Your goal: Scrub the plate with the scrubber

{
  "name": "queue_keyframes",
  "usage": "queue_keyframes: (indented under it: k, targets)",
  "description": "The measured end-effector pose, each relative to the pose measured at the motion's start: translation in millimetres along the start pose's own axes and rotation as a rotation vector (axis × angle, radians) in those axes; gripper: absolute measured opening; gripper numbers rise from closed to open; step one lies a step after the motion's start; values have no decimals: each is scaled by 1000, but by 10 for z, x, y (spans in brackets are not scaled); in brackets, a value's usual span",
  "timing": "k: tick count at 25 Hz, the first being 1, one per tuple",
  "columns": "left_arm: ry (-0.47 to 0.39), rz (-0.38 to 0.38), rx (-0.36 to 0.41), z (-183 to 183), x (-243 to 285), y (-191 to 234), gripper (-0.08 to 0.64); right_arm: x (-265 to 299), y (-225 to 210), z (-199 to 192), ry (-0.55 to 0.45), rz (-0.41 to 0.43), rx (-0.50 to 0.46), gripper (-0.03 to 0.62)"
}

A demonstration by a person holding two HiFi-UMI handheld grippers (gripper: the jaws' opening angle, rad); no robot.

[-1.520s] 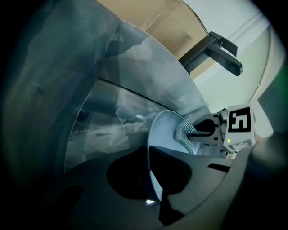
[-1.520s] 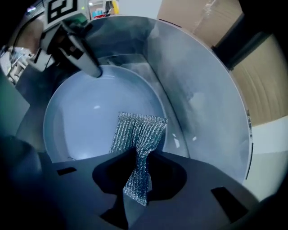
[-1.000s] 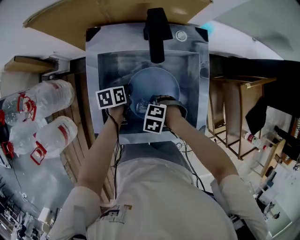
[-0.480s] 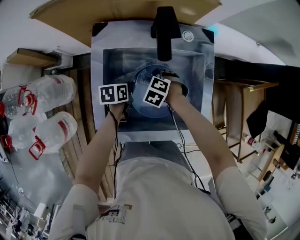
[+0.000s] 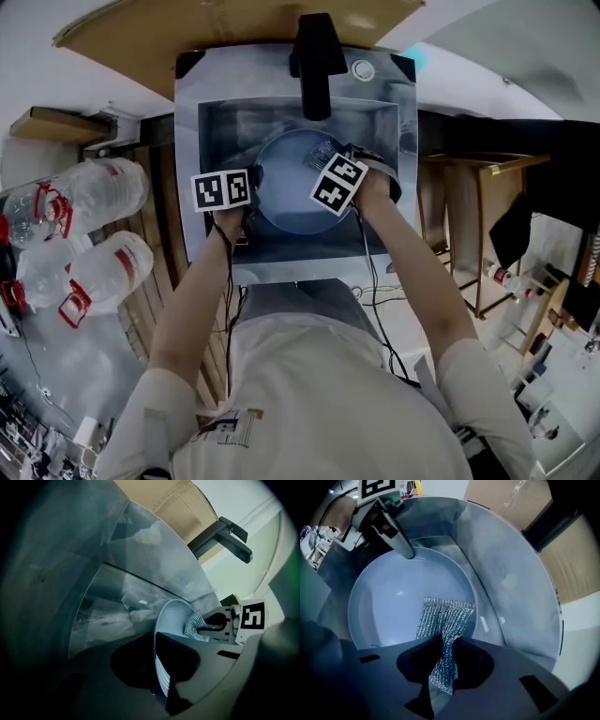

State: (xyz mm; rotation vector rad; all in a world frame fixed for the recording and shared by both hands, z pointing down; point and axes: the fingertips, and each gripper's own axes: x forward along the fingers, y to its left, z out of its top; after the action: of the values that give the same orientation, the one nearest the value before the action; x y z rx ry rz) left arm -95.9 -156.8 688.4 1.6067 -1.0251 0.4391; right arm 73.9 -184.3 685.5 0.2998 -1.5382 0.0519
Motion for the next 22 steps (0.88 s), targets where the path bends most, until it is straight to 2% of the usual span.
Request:
queue_keyframes:
  k: [4,7,11,15,19,22]
  targets:
    - [-2,-4,-9,-2,5,-6,40,-116,327,-132,-12,70,-8,101]
    - [0,2,-2,0,-3,-2,41,-162,534,-92,-42,106,-6,101]
    - [22,65,120,-21,6,-29,32,-188,838,87,-87,171,-25,104]
    - [15,60,86,-31,3,-43,34,-230,1128,402,-158,221,-23,109]
    - [44,67,95,-77,-47,-19,35,-324,1218,675,-241,191,45,110]
    - [49,84,134,-113,-115,-70,47,-523,1128,754,-336,190,188,109]
